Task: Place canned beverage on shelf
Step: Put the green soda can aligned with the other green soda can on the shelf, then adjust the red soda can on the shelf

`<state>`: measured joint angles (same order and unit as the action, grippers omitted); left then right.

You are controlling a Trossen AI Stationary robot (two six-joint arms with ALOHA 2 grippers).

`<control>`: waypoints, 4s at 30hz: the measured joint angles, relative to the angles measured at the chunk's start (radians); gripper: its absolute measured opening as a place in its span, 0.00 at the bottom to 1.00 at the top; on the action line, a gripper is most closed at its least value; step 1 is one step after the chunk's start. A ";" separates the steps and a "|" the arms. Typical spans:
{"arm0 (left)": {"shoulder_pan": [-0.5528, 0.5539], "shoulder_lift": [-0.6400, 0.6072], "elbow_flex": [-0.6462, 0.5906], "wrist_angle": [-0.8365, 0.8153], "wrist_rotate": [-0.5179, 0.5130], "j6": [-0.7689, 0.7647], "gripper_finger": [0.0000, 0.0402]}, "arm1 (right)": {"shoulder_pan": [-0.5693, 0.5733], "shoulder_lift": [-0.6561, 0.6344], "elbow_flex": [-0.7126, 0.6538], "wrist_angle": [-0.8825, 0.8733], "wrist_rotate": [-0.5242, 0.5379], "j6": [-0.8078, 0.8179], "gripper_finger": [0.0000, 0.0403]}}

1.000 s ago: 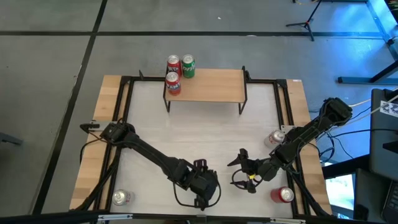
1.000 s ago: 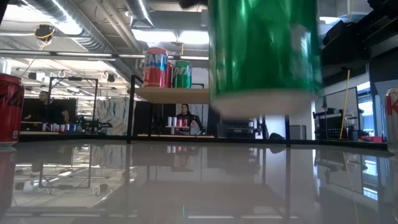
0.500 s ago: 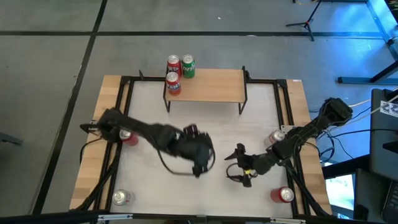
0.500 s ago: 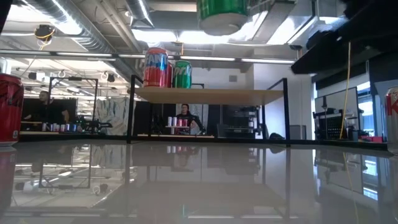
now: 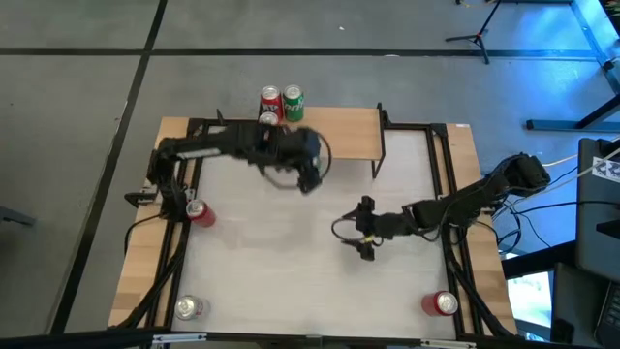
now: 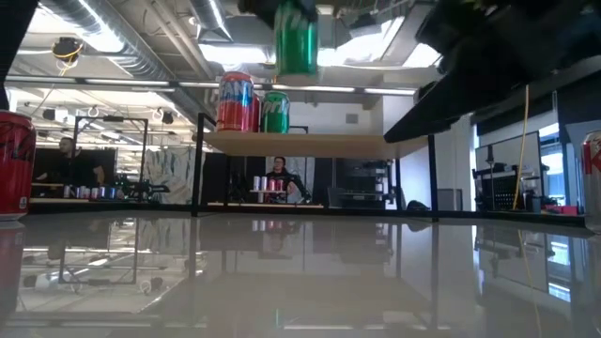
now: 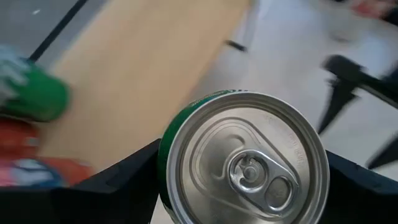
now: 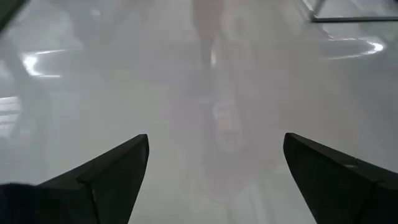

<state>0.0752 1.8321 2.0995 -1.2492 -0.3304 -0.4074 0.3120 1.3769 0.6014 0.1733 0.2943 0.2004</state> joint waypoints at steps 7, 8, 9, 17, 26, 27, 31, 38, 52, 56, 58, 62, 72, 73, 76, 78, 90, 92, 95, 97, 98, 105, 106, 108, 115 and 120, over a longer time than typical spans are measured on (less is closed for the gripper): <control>0.192 0.000 -0.003 0.001 0.025 0.038 0.75 | -0.124 0.000 0.000 0.000 0.000 -0.076 0.92; 0.214 0.000 -0.009 0.005 0.033 0.028 0.75 | -0.138 0.000 0.000 0.000 0.000 -0.079 0.92; 0.234 0.000 -0.017 0.009 0.036 0.017 0.75 | -0.152 0.000 0.000 0.000 0.000 -0.079 0.92; 0.339 0.001 -0.094 0.067 0.039 -0.051 0.75 | -0.224 0.000 0.000 0.001 -0.001 -0.102 0.92; 0.361 0.002 -0.143 0.098 0.054 -0.052 0.75 | -0.234 0.000 0.000 0.002 -0.004 -0.103 0.92; 0.361 0.002 -0.148 0.098 0.054 -0.052 0.75 | -0.234 0.000 0.000 0.002 -0.010 -0.103 0.92; 0.361 0.002 -0.160 0.100 0.057 -0.053 0.75 | -0.234 0.000 0.000 0.002 -0.034 -0.103 0.92; 0.361 0.002 -0.160 0.115 0.057 -0.038 0.75 | -0.234 0.000 0.000 0.002 -0.035 -0.103 0.92; 0.374 0.027 -0.160 0.143 0.057 -0.001 0.80 | -0.234 0.000 0.000 0.002 -0.035 -0.103 0.92; 0.374 0.027 -0.160 0.139 0.061 -0.001 0.81 | -0.234 0.000 0.000 0.002 -0.035 -0.103 0.92; 0.374 0.027 -0.160 0.135 0.060 0.000 0.81 | -0.234 0.000 0.000 0.001 -0.038 -0.102 0.92; 0.374 0.027 -0.160 0.132 0.060 0.014 0.81 | -0.234 0.000 0.000 0.001 -0.052 -0.101 0.92; 0.374 0.027 -0.160 0.133 0.059 0.054 0.81 | -0.234 0.000 0.000 0.001 -0.053 -0.101 0.92; 0.374 0.027 -0.160 0.133 0.059 0.054 0.81 | -0.234 0.000 0.000 0.001 -0.053 -0.101 0.92; 0.374 0.027 -0.160 0.133 0.059 0.058 0.82 | -0.234 0.000 0.000 0.001 -0.053 -0.101 0.92; 0.374 0.027 -0.159 0.133 0.056 0.069 0.84 | -0.234 0.000 0.000 0.001 -0.055 -0.101 0.92; 0.374 0.026 -0.159 0.138 0.057 0.079 0.90 | -0.234 0.000 0.000 0.002 -0.075 -0.101 0.92; 0.374 0.023 -0.159 0.139 0.057 0.079 0.90 | -0.234 0.000 0.000 0.002 -0.074 -0.101 0.92; 0.374 0.013 -0.151 0.138 0.060 0.088 0.90 | -0.234 0.000 0.000 0.002 -0.075 -0.101 0.92; 0.374 0.003 -0.136 0.135 0.060 0.100 0.90 | -0.234 0.000 0.000 0.002 -0.078 -0.101 0.92; 0.374 -0.003 -0.123 0.135 0.060 0.101 0.89 | -0.234 0.000 0.000 0.005 -0.078 -0.101 0.92; 0.350 -0.059 -0.048 0.138 0.057 0.115 0.89 | -0.234 0.000 0.000 0.005 -0.080 -0.101 0.92; 0.339 -0.074 -0.048 0.138 0.060 0.115 0.89 | -0.234 0.000 0.000 0.005 -0.080 -0.101 0.92; 0.307 -0.101 -0.047 0.135 0.058 0.128 0.89 | -0.234 0.000 0.000 0.005 -0.088 -0.104 0.92; 0.122 -0.174 -0.059 0.049 -0.051 0.133 0.89 | -0.234 0.000 0.000 0.012 -0.096 -0.105 0.92; -0.042 -0.175 -0.106 -0.099 -0.211 0.027 0.89 | -0.234 0.000 0.000 0.012 -0.096 -0.105 0.92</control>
<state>0.0331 1.6568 1.9934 -1.3481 -0.5417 -0.3802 0.0780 1.3769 0.6014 0.1858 0.1986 0.0952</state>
